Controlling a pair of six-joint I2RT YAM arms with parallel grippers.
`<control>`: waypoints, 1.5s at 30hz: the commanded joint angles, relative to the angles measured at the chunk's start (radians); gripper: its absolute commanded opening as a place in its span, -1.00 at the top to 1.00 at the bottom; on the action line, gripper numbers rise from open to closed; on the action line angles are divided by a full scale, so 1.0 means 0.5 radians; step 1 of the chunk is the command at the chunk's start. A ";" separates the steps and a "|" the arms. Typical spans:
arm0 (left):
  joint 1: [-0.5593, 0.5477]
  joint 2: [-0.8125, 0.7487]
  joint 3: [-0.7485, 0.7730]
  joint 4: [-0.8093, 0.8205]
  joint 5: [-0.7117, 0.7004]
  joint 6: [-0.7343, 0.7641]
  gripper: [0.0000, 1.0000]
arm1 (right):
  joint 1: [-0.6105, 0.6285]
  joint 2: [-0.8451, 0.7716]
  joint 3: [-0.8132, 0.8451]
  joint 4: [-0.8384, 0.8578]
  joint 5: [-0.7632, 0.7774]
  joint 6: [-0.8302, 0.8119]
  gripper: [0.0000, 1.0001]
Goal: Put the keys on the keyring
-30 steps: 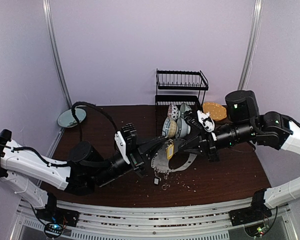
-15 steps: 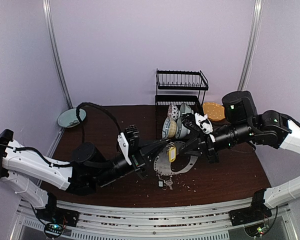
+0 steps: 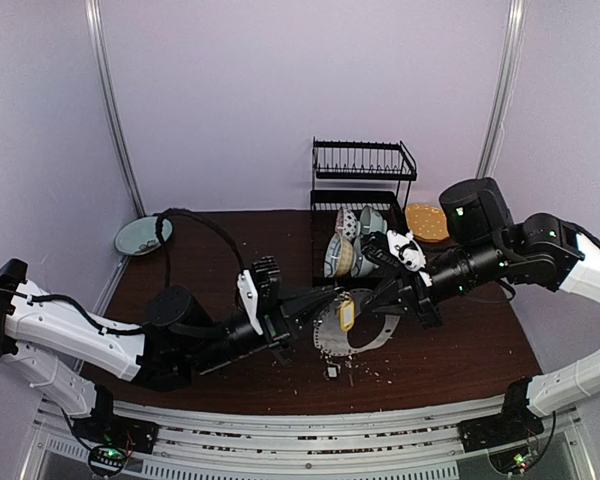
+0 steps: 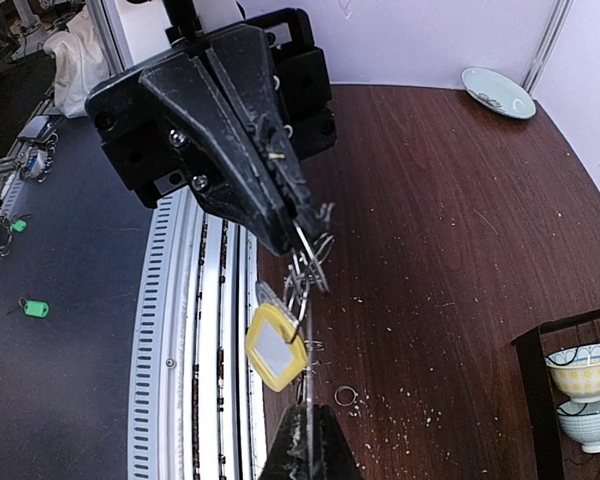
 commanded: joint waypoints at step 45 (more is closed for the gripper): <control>0.037 -0.110 0.080 -0.533 -0.064 -0.015 0.41 | 0.011 0.025 0.149 -0.003 0.012 -0.014 1.00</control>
